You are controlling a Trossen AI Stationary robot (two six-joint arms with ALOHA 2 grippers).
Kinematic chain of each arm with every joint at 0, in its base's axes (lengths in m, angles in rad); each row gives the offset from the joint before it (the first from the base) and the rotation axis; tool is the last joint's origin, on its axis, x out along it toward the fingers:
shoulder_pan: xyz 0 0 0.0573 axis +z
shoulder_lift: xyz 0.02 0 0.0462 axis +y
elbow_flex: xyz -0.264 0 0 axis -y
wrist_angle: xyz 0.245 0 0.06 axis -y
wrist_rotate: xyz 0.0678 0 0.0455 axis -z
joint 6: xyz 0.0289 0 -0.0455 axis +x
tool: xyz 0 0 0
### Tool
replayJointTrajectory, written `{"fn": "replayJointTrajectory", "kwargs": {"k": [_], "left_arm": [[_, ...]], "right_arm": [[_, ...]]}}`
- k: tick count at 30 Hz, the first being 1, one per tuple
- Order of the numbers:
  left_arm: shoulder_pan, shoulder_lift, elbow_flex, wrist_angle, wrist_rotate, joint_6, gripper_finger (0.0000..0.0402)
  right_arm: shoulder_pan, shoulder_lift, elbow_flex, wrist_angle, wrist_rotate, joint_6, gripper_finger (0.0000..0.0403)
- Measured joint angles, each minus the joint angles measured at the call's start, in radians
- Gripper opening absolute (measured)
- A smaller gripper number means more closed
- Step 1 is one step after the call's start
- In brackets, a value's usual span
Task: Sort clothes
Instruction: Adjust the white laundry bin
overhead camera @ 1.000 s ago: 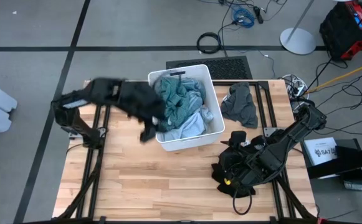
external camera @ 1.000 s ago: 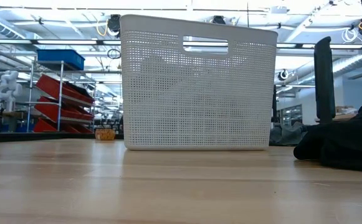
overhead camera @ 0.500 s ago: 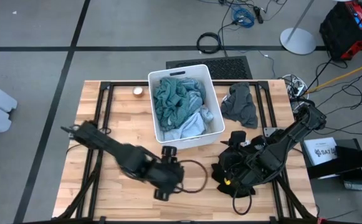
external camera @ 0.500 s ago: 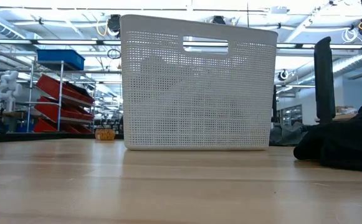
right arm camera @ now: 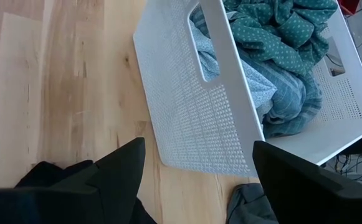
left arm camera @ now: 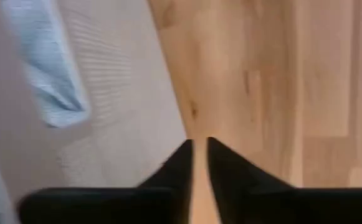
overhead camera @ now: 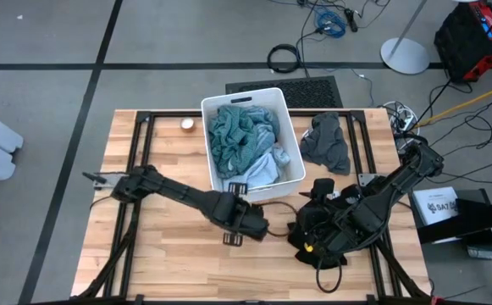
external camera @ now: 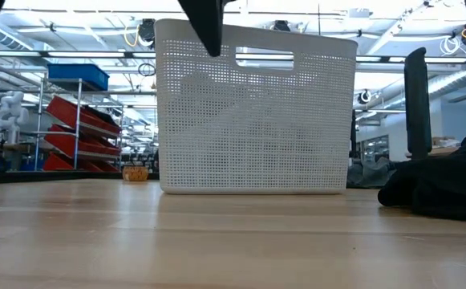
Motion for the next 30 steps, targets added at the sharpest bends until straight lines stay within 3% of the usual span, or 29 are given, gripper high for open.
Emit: {"fn": "replayJointTrajectory", "kwargs": {"k": [3, 7, 24, 30], "left_arm": [[0.017, -0.015, 0.002, -0.001, -0.013, 0.007, 0.0010], [0.036, -0.019, 0.002, -0.051, -0.063, 0.006, 0.0009], [0.151, -0.020, -0.007, -0.116, -0.082, 0.058, 0.0004], [0.151, -0.041, -0.005, -0.099, 0.139, 0.084, 0.0020]], "right_arm": [[0.000, 0.000, 0.000, 0.000, -0.003, 0.002, 0.0286], [0.000, 0.000, 0.000, 0.000, -0.005, 0.002, 0.0286], [0.008, 0.000, 0.000, -0.001, -0.006, 0.020, 0.0286], [0.035, 0.000, 0.000, -0.028, -0.041, 0.022, 0.0286]]}}
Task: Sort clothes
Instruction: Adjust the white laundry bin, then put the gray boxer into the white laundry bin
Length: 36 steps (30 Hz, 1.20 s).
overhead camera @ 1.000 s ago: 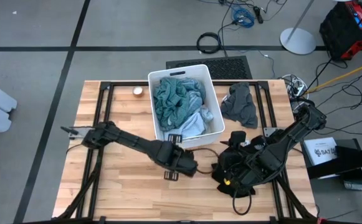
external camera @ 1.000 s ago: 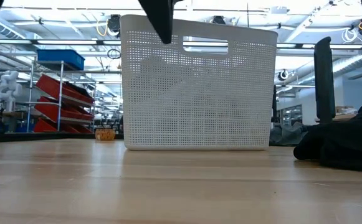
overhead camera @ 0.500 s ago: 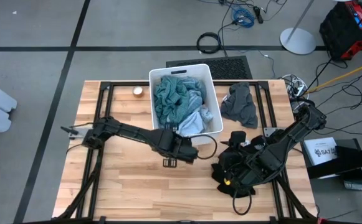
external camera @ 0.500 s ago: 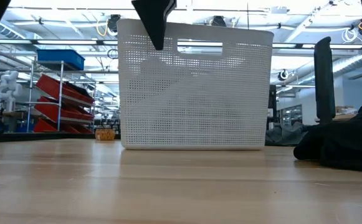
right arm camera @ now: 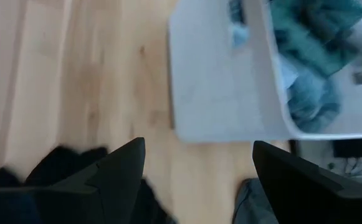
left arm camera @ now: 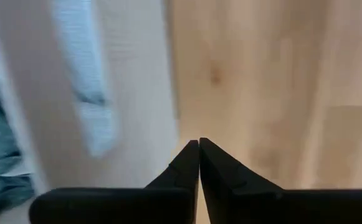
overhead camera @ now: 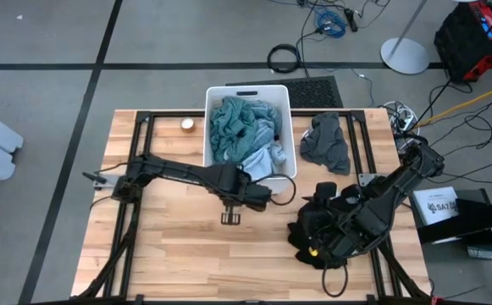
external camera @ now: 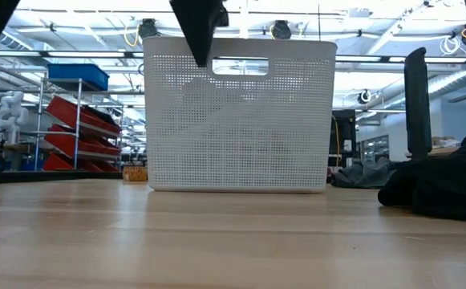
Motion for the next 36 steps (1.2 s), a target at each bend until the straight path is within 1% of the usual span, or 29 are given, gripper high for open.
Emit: {"fn": "replayJointTrajectory", "kwargs": {"k": [2, 5, 9, 11, 13, 15, 17, 19, 22, 23, 24, 26, 27, 30, 33, 36], "left_arm": [[-0.012, -0.025, 0.000, 0.008, 0.027, -0.008, 0.0029], [-0.039, -0.083, 0.000, 0.027, 0.033, -0.059, 0.0038], [-0.110, -0.170, 0.000, 0.125, 0.031, -0.114, 0.0039], [-0.161, -0.209, 0.000, 0.188, 0.012, -0.131, 0.0040], [-0.217, -0.241, 0.001, 0.243, -0.042, -0.136, 0.0040], [-0.277, -0.263, 0.001, 0.269, -0.121, -0.143, 0.0040], [-0.341, -0.271, 0.001, 0.286, -0.209, -0.184, 0.0040], [-0.405, -0.272, 0.001, 0.307, -0.267, -0.228, 0.0040], [-0.500, -0.250, 0.000, 0.323, -0.353, -0.311, 0.0040], [-0.531, -0.237, -0.001, 0.322, -0.394, -0.342, 0.0040], [-0.556, -0.222, -0.002, 0.319, -0.437, -0.372, 0.0040], [-0.605, -0.182, -0.002, 0.318, -0.526, -0.420, 0.0040], [-0.624, -0.159, -0.002, 0.318, -0.566, -0.436, 0.0040], [-0.661, -0.087, -0.002, 0.319, -0.652, -0.452, 0.0040], [-0.667, -0.018, -0.004, 0.333, -0.669, -0.452, 0.0040], [-0.637, 0.028, -0.004, 0.398, -0.651, -0.451, 0.0041]], "right_arm": [[-0.001, -0.006, 0.000, -0.015, -0.057, 0.004, 0.0286], [-0.003, -0.023, 0.000, -0.022, -0.163, 0.015, 0.0286], [0.006, -0.025, 0.000, -0.021, -0.334, 0.039, 0.0286], [0.017, -0.025, -0.001, -0.023, -0.390, 0.062, 0.0286], [0.029, -0.025, -0.012, -0.039, -0.418, 0.094, 0.0286], [0.046, -0.025, -0.027, -0.097, -0.437, 0.153, 0.0286], [0.066, -0.026, -0.050, -0.134, -0.440, 0.230, 0.0286], [0.090, -0.029, -0.079, -0.127, -0.460, 0.292, 0.0286], [0.122, -0.036, -0.125, -0.068, -0.482, 0.344, 0.0286], [0.128, -0.036, -0.140, -0.054, -0.472, 0.357, 0.0286], [0.131, -0.036, -0.154, -0.051, -0.440, 0.377, 0.0286], [0.122, -0.036, -0.186, -0.056, -0.350, 0.425, 0.0286], [0.111, -0.041, -0.208, -0.064, -0.329, 0.437, 0.0286], [0.056, -0.098, -0.300, -0.098, -0.327, 0.437, 0.0286], [-0.035, -0.224, -0.419, -0.095, -0.348, 0.414, 0.0286], [-0.165, -0.392, -0.531, -0.067, -0.377, 0.402, 0.0286]]}}
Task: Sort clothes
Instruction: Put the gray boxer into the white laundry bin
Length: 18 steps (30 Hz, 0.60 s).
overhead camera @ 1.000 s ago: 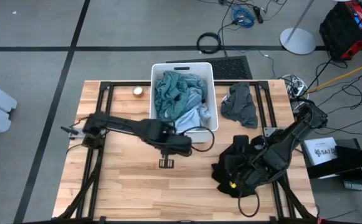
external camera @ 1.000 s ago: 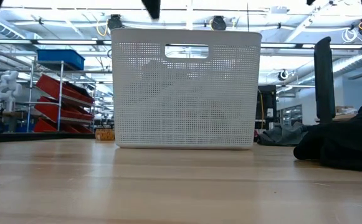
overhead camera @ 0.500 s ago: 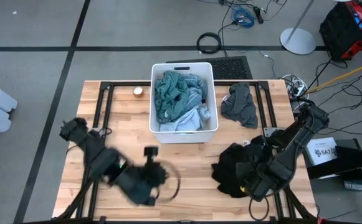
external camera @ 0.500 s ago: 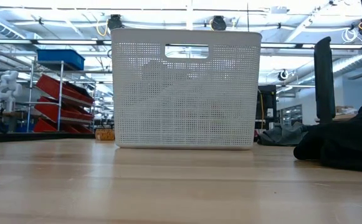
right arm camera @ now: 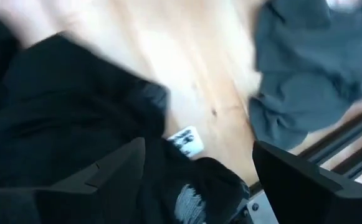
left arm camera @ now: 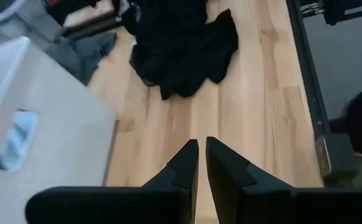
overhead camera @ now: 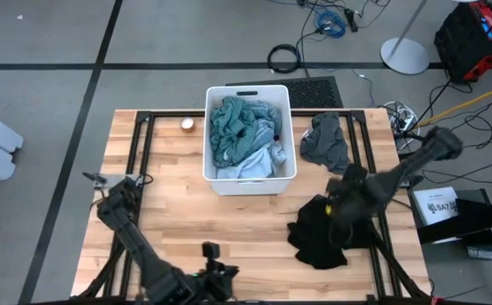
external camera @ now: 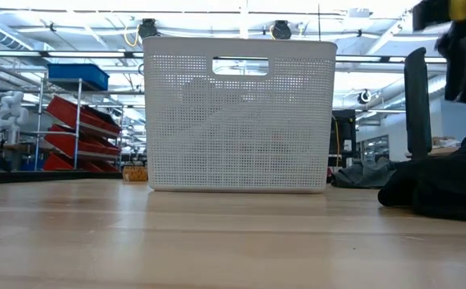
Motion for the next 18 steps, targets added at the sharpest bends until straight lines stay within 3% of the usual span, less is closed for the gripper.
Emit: {"fn": "replayJointTrajectory", "kwargs": {"k": [5, 8, 13, 18], "left_arm": [[0.077, 0.057, 0.000, 0.143, 0.120, 0.080, 0.0041], [0.138, 0.090, 0.000, 0.309, 0.280, 0.231, 0.0041], [0.256, 0.122, 0.000, 0.559, 0.609, 0.458, 0.0041], [0.362, 0.122, 0.000, 0.565, 0.685, 0.474, 0.0041]], "right_arm": [[-0.261, -0.235, -0.113, 0.089, 0.024, -0.018, 0.0286], [-0.435, -0.305, -0.143, 0.164, 0.073, -0.049, 0.0286], [-0.741, -0.290, -0.153, 0.409, 0.036, -0.323, 0.0286], [-1.103, -0.193, -0.153, 0.640, -0.119, -0.606, 0.0286]]}}
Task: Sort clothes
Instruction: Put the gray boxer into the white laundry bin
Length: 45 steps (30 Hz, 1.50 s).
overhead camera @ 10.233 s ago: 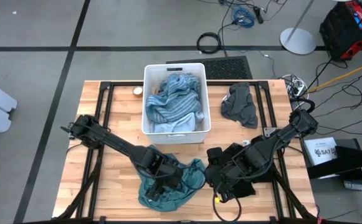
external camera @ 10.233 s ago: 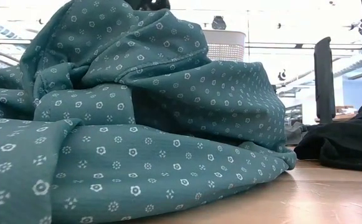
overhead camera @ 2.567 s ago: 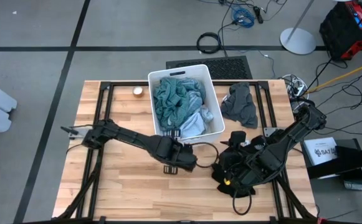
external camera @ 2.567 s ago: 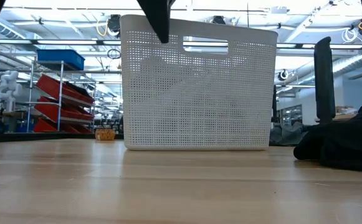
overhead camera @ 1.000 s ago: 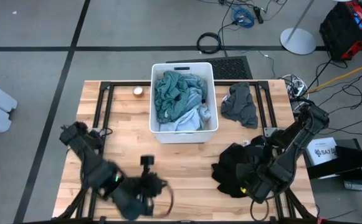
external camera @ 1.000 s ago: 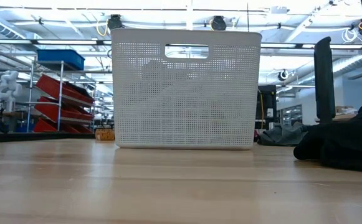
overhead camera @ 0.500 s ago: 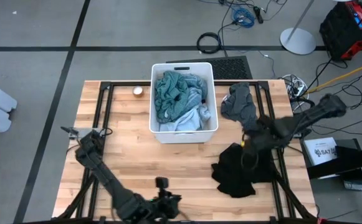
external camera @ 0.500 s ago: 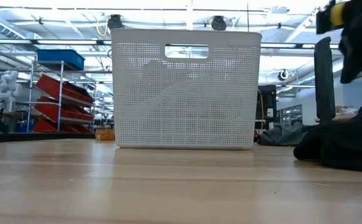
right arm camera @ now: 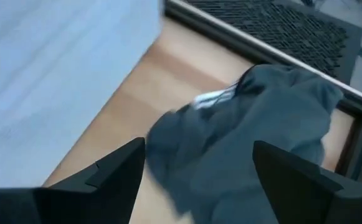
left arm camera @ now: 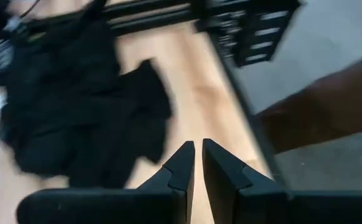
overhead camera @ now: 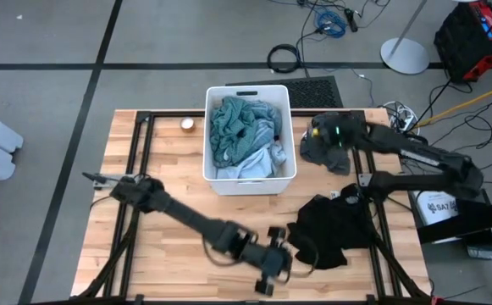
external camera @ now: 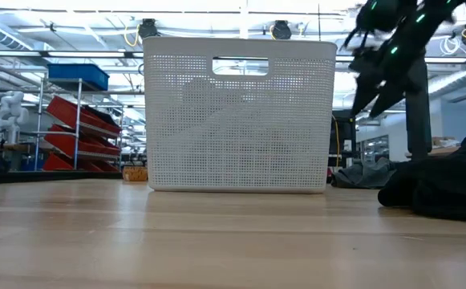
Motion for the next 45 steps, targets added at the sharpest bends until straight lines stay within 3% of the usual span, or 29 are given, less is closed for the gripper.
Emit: {"fn": "replayJointTrajectory", "kwargs": {"k": [4, 9, 15, 20, 24, 26, 28, 33, 39, 45], "left_arm": [[0.037, 0.000, 0.000, -0.071, 0.040, -0.024, 0.0041], [0.036, 0.000, 0.000, -0.143, 0.042, -0.028, 0.0041], [0.036, -0.005, 0.000, -0.191, 0.042, -0.030, 0.0041], [0.035, -0.030, 0.000, -0.283, 0.023, -0.047, 0.0041], [0.029, -0.059, 0.000, -0.339, -0.002, -0.064, 0.0041], [0.020, -0.071, 0.000, -0.353, -0.028, -0.071, 0.0041], [0.007, -0.090, 0.000, -0.387, -0.062, -0.082, 0.0041], [-0.043, -0.150, 0.000, -0.479, -0.206, -0.136, 0.0041], [-0.119, -0.255, 0.001, -0.482, -0.348, -0.164, 0.0041], [-0.172, -0.312, 0.001, -0.407, -0.478, -0.073, 0.0041]], "right_arm": [[-0.248, 0.131, 0.000, 0.152, -0.222, -0.123, 0.0286], [-0.350, 0.330, 0.000, 0.342, -0.380, -0.180, 0.0286], [-0.359, 0.535, 0.000, 0.426, -0.315, -0.196, 0.0286], [-0.359, 0.640, 0.000, 0.456, -0.170, -0.206, 0.0286], [-0.359, 0.682, 0.000, 0.483, -0.170, -0.209, 0.0277], [-0.359, 0.695, 0.002, 0.492, -0.175, -0.208, 0.0251], [-0.358, 0.699, 0.003, 0.493, -0.181, -0.210, 0.0201], [-0.359, 0.647, -0.002, 0.460, -0.172, -0.262, 0.0026], [-0.359, 0.436, 0.022, 0.357, -0.169, -0.258, 0.0004], [-0.351, 0.175, 0.121, 0.174, -0.226, -0.242, 0.0002]]}}
